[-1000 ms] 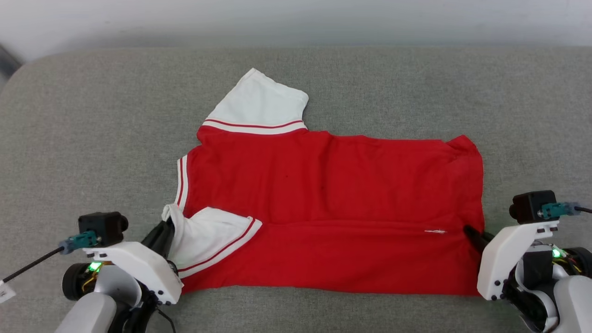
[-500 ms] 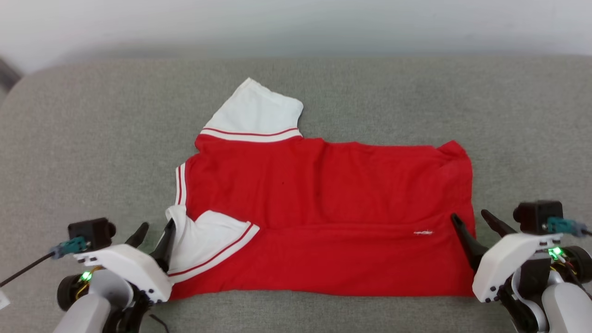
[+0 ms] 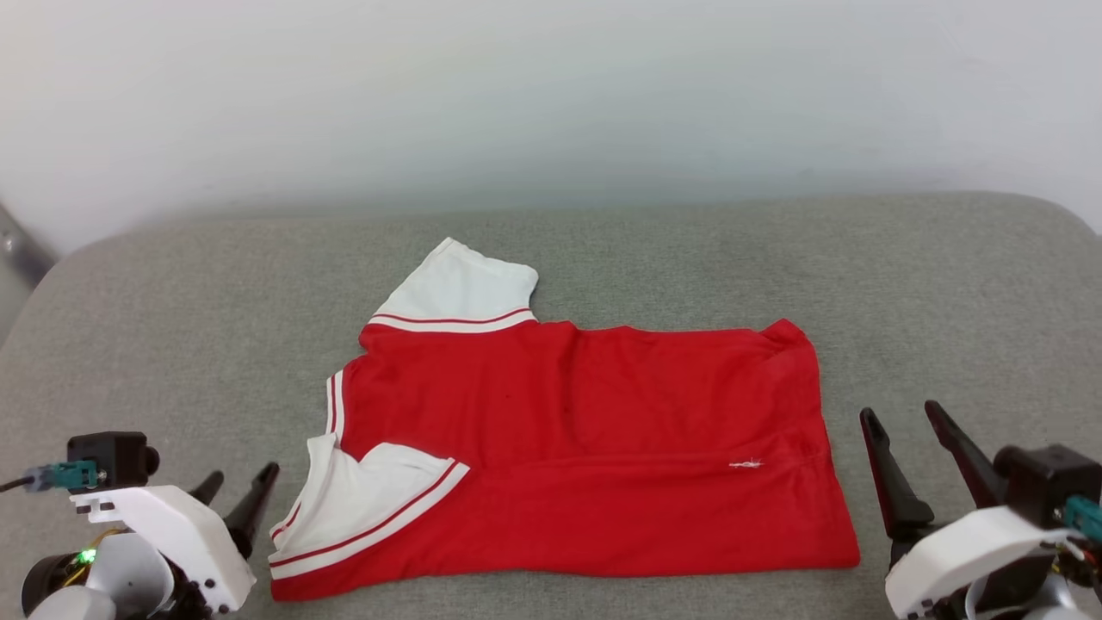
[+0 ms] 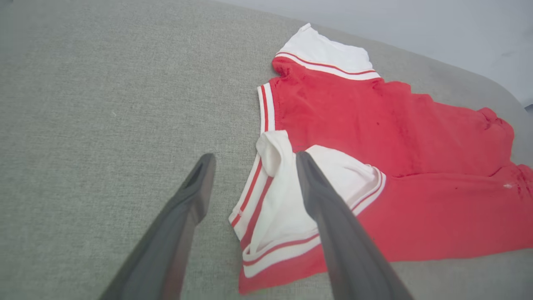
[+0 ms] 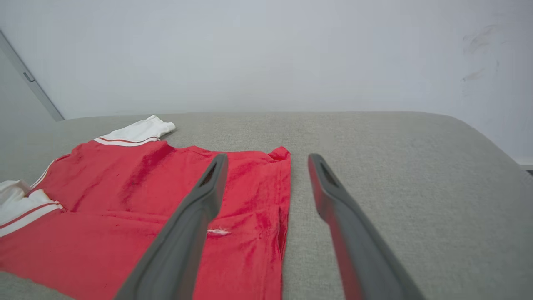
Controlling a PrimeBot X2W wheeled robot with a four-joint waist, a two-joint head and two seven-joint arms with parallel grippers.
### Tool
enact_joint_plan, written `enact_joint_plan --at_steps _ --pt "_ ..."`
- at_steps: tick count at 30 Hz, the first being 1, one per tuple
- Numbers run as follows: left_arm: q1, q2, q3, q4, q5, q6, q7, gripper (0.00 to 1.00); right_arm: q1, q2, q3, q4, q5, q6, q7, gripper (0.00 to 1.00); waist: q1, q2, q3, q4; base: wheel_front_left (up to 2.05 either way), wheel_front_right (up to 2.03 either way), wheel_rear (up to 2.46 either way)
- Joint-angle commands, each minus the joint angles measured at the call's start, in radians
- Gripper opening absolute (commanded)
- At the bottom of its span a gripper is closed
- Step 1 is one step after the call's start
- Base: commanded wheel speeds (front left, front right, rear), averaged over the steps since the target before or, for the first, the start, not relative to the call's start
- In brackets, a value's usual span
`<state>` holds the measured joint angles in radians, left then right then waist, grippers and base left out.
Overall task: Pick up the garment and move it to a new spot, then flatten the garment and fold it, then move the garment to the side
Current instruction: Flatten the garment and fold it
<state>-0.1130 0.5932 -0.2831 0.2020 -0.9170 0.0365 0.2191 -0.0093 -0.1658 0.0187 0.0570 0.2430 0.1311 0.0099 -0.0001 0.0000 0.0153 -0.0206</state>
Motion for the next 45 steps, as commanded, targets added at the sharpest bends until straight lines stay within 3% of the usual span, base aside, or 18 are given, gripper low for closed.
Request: enact_joint_plan --at_steps 1,5,10,15,21,22,24,25,32,38,41,45 --pt "0.009 0.009 -0.004 -0.009 -0.005 0.0 0.018 1.0 0.015 0.008 -0.004 -0.012 -0.007 -0.001 0.003 1.0 0.0001 0.0 -0.005 -0.007 0.0 0.0 0.0" --pt "0.037 0.065 -0.023 -0.063 -0.039 0.01 0.152 1.0 0.061 0.031 -0.006 -0.08 -0.025 -0.001 0.022 1.0 0.0001 0.0 0.004 -0.024 0.0 0.0 0.0" --pt "0.072 0.096 -0.038 -0.077 -0.082 0.03 0.259 1.0 0.075 0.05 0.003 -0.13 -0.039 -0.001 0.039 1.0 0.0001 0.0 0.047 -0.057 0.0 0.0 0.0" --pt "0.068 0.087 -0.039 -0.042 -0.11 0.033 0.289 1.0 0.056 0.064 0.011 -0.146 -0.039 -0.001 0.044 1.0 0.0001 0.0 0.109 -0.081 0.0 0.0 0.0" --pt "0.042 0.034 -0.076 0.049 -0.146 -0.01 0.329 1.0 0.034 0.068 0.006 -0.14 -0.03 -0.001 0.057 1.0 0.0001 0.0 0.156 -0.09 0.0 0.0 0.0" --pt "0.04 0.017 -0.085 0.064 -0.156 -0.019 0.338 0.64 0.032 0.063 0.003 -0.14 -0.025 -0.001 0.06 1.0 0.0001 0.0 0.159 -0.089 0.0 0.0 0.0" --pt "0.03 -0.014 -0.098 0.097 -0.161 -0.043 0.328 0.13 0.025 0.052 -0.004 -0.135 -0.007 -0.001 0.081 1.0 0.0001 0.0 0.162 -0.086 0.0 0.0 0.0" --pt "0.022 -0.021 -0.099 0.11 -0.163 -0.05 0.323 0.0 0.022 0.045 -0.009 -0.135 0.002 -0.001 0.092 1.0 0.0001 0.0 0.162 -0.084 0.0 0.0 0.0" --pt "-0.012 -0.037 -0.082 0.15 -0.159 -0.097 0.258 0.0 0.006 -0.024 -0.039 -0.094 0.124 -0.001 0.285 1.0 0.0001 0.0 0.142 -0.054 0.0 0.0 0.0" --pt "-0.044 -0.008 -0.059 0.085 -0.136 -0.101 0.21 0.0 -0.024 -0.089 -0.048 -0.031 0.213 -0.001 0.58 1.0 0.0001 0.0 0.143 -0.015 0.0 0.0 0.0" --pt "-0.054 0.001 -0.058 0.037 -0.125 -0.097 0.207 0.0 -0.045 -0.095 -0.037 -0.007 0.246 -0.001 0.689 1.0 0.0001 0.0 0.158 0.009 0.0 0.0 0.0" --pt "-0.067 0.001 -0.065 -0.015 -0.109 -0.09 0.203 0.0 -0.082 -0.083 -0.016 0.028 0.259 -0.001 0.75 1.0 0.0001 0.0 0.188 0.034 0.0 0.0 0.0"
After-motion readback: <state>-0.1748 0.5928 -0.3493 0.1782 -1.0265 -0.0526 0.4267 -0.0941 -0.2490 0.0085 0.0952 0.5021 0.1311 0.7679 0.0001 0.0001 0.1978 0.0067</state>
